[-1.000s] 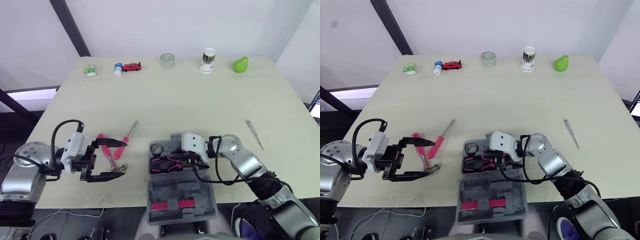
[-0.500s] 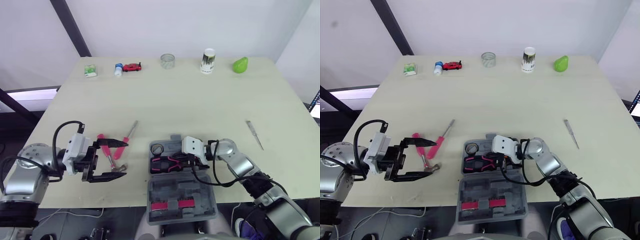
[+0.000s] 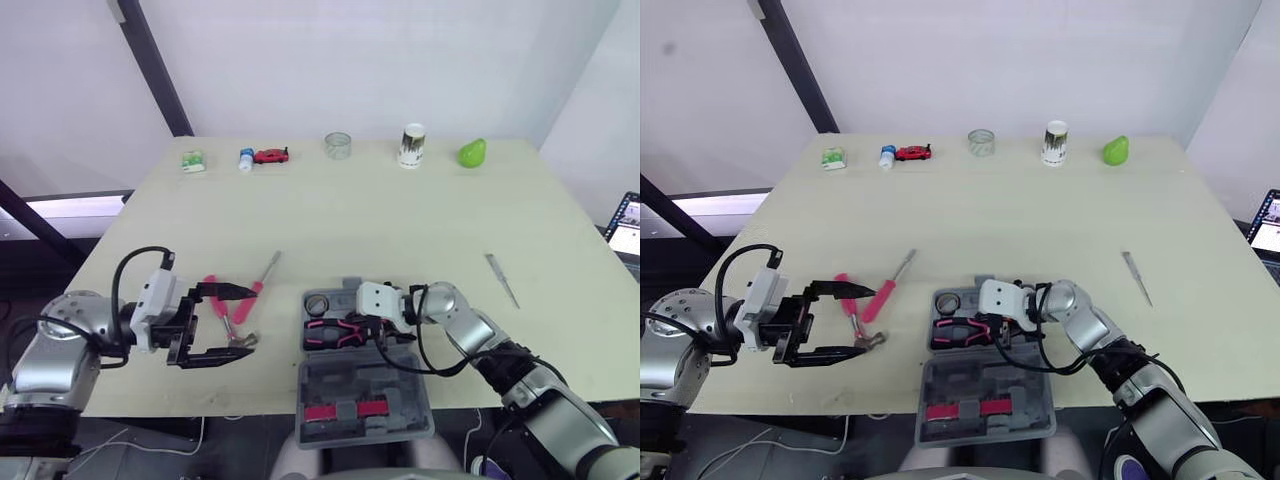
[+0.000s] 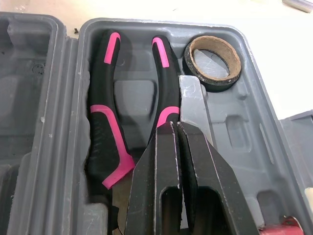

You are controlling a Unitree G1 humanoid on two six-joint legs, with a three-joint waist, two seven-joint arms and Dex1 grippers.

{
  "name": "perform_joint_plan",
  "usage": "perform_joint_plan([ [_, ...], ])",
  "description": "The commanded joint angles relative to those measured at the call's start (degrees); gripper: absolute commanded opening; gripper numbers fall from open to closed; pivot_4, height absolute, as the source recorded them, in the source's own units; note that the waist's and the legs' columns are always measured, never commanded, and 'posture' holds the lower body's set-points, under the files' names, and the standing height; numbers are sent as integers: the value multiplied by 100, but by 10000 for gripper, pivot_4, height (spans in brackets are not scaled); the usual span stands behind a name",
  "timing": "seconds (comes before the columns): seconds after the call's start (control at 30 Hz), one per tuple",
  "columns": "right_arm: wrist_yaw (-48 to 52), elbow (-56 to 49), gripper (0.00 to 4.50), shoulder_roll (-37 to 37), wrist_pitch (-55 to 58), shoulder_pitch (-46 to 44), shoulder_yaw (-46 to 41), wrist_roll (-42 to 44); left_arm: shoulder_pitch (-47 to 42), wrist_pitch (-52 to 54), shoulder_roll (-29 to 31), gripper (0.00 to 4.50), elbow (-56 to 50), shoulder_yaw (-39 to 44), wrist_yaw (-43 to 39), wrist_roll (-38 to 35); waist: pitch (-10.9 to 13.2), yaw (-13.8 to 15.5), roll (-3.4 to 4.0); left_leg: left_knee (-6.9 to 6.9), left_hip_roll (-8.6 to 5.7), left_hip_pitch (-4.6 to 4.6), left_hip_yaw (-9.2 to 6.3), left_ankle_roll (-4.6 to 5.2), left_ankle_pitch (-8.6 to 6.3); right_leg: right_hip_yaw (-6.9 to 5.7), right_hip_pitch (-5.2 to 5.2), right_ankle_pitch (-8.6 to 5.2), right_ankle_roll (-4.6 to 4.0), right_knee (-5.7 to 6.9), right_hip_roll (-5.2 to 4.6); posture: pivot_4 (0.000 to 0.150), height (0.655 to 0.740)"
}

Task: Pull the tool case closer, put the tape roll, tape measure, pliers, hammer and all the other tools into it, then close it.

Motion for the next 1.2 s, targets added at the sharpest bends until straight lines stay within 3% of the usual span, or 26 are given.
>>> perform_joint_plan([
  [0.03,-271,689,1394,-185,-77,394,115,-455,-36,39,-91,45000,-169,89,12,-36,-1,0,-1,-1,0,0,-1,0,0,0,0,0,0,0,0,1500,7400],
  [0.23,-564,-400,1394,-9,-765,638,-979,545,96,396,-249,45000,-244,567,386,-332,49,2,-12,-1,2,-26,-3,0,0,-1,-15,1,-1,-7,-5,1500,7400],
  [0.3,-557,-963,1394,-89,-828,829,-1319,849,178,481,-283,45000,-186,804,509,-391,113,5,15,0,0,-47,-6,0,0,-5,-24,2,1,-13,-15,1500,7400],
  [0.4,-609,-1912,1394,-214,-423,1244,-1950,1520,467,651,-342,45000,-110,1220,769,-474,119,-9,23,-1,-6,-128,-6,0,0,-9,-107,17,25,-6,-29,1500,7400],
  [0.57,-956,-3055,1394,-855,231,2495,-3431,2298,1157,775,-549,45000,202,2036,1330,-447,120,13,23,-9,-6,-212,-14,0,-1,-29,-180,18,26,-21,-57,1500,7400],
  [0.77,-643,-3056,1394,-1439,-237,4528,-5258,2838,1702,503,-778,45000,1056,2722,1770,-259,132,68,23,-7,-29,-238,-14,3,-2,-39,-191,17,34,-27,-65,1500,7400],
  [0.93,-492,-2449,23236,-1250,-738,5781,-6620,3380,2191,-78,-948,45000,1942,3083,2004,90,147,6,-6,-7,-24,-210,-4,4,-2,-28,-176,16,37,-27,-51,1500,7400],
  [0.97,-487,-2295,29604,-1207,-793,5912,-6804,3454,2253,-143,-954,45000,2082,3132,1992,108,158,-2,-16,-3,-15,-192,-3,3,0,-21,-162,7,20,-24,-48,1500,7400],
  [1.03,-375,-1903,36444,-1185,-956,6147,-7075,3508,2326,-301,-935,45000,2421,3193,1960,167,168,-2,-23,-5,2,-137,0,2,-1,-17,-115,0,12,-27,-54,1500,7400],
  [1.13,-253,-1462,44727,-1210,-1132,6306,-7247,3509,2397,-503,-902,45000,2770,3182,1856,255,166,9,-26,-5,7,-131,-1,1,-1,-4,-115,-2,13,-28,-59,1500,7400],
  [1.2,-197,-1324,44727,-1248,-1199,6306,-7253,3499,2388,-600,-888,45000,2880,3153,1793,279,163,10,-32,-7,6,-134,0,0,-2,0,-115,0,8,-31,-66,1500,7400],
])
